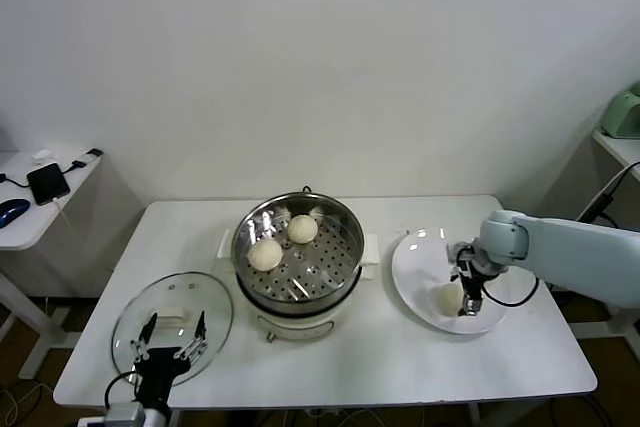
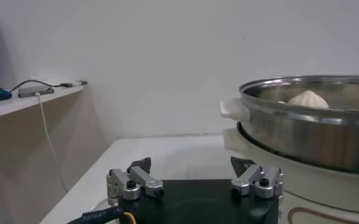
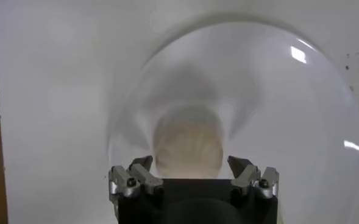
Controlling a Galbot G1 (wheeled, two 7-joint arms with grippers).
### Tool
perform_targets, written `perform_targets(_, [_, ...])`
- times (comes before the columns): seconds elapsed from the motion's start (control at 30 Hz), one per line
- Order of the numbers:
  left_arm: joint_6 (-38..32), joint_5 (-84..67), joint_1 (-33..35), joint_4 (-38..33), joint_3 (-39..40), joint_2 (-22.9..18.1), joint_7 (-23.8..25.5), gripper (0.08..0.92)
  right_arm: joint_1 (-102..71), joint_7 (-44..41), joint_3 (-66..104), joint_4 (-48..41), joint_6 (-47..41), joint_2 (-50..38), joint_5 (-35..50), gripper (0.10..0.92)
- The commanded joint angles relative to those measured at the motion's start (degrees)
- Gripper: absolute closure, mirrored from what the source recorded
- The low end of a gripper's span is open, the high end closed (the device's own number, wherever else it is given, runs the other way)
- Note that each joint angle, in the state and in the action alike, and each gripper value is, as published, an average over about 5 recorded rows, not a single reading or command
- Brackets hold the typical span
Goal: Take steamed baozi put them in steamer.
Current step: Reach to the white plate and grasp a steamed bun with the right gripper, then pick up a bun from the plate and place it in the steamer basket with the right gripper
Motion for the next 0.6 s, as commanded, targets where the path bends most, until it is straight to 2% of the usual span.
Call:
perform_targets(0.03, [0.0,0.1,0.2,-0.1,0.1,0.0,0.0,0.177,-2.4,0.5,2.3,-1.1,-0.8,0.7,-1.1,0.209])
perform_targets(0.3, [0.0,0.3,0.6,-0.6,0.3,-0.2,-0.1,0.177,5.8,-2.0,-1.9,1.3,0.2,0.0,-0.7,0.317])
perform_targets(0.43, [0.0,0.4,0.4,-0.7,0.5,-0.2,-0.1,0.177,16.7,-5.3,-6.4,2.0,3.5,2.0,0.4,0.329])
perform_targets(0.6, [0.2,0.6,0.2,-0.9,0.8,-0.3,0.0,0.177,31.7,-11.1,-11.5,1.3,9.9,9.2,4.5,0.330])
